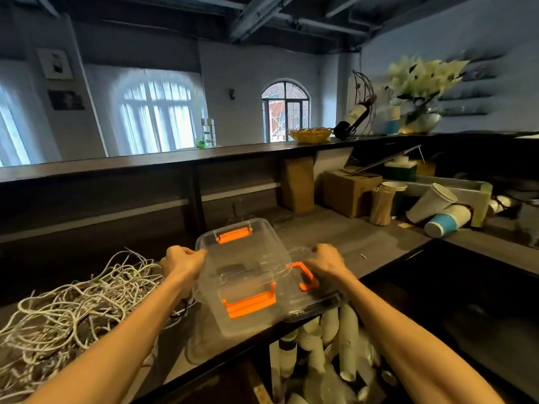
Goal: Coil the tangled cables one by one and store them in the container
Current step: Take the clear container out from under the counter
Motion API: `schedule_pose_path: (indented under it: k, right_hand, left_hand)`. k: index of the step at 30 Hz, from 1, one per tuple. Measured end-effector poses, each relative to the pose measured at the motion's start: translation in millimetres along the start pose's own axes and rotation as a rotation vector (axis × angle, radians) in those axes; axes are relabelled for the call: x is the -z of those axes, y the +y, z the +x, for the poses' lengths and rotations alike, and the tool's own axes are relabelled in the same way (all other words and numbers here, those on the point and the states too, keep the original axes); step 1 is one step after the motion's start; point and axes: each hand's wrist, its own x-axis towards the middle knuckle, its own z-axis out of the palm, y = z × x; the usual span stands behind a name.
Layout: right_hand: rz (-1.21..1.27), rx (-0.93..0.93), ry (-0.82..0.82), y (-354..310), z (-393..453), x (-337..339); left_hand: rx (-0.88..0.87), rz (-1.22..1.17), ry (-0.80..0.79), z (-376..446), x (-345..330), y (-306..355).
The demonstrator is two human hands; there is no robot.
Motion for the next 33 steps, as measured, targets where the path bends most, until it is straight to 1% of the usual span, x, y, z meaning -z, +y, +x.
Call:
schedule_pose_path:
  k: [2,4,7,10,15,20,22,23,25,27,30,33]
  right_hand:
    - [-0.086,0.118,-0.021,-12,-14,-12]
    - [-0.150,0.189,-0.064,-23,-36,-23]
    - [-0.271,0.176,-0.176,-20,-55,-40]
    - [-0.351,0.134,-0.302,-8,-51,-42]
    - [-0.367,0.118,-0.281,16,-9,-27]
    - [-0.375,0.122,-0.297,21,16,-17]
    - [-0.319,0.154,-0.237,20,20,-17]
    - [-0.241,0.178,-0.184,18,21,-17]
    - [0.027,0.188,-0.083,7,17,-13]
    - [0.196,0.189,-0.035,-12,6,-4]
    - [0.264,0.266,0.001,-45,-16,17]
    - [0.284,0.389,0.033,-79,-44,32]
  left_hand:
    - [0.004,-0.015,-0.033,0,-2,-1]
    - [0.016,-0.049,-0.065,0,-2,-3]
    - [0.001,-0.090,-0.157,-1,-1,-7]
    - [0.001,-0.053,-0.218,2,-1,-12]
    - [-0.008,-0.040,-0.191,7,-13,-2]
    - [-0.007,-0.070,-0.184,16,-36,8]
    - [0.008,-0.088,-0.178,17,-43,11]
    - [0.018,-0.097,-0.177,17,-45,11]
    - [0.034,-0.111,-0.191,17,-45,13]
    - [0.032,-0.112,-0.197,16,-41,13]
    - [-0.014,-0.112,-0.185,12,-26,18]
    - [-0.063,-0.141,-0.194,7,-4,26]
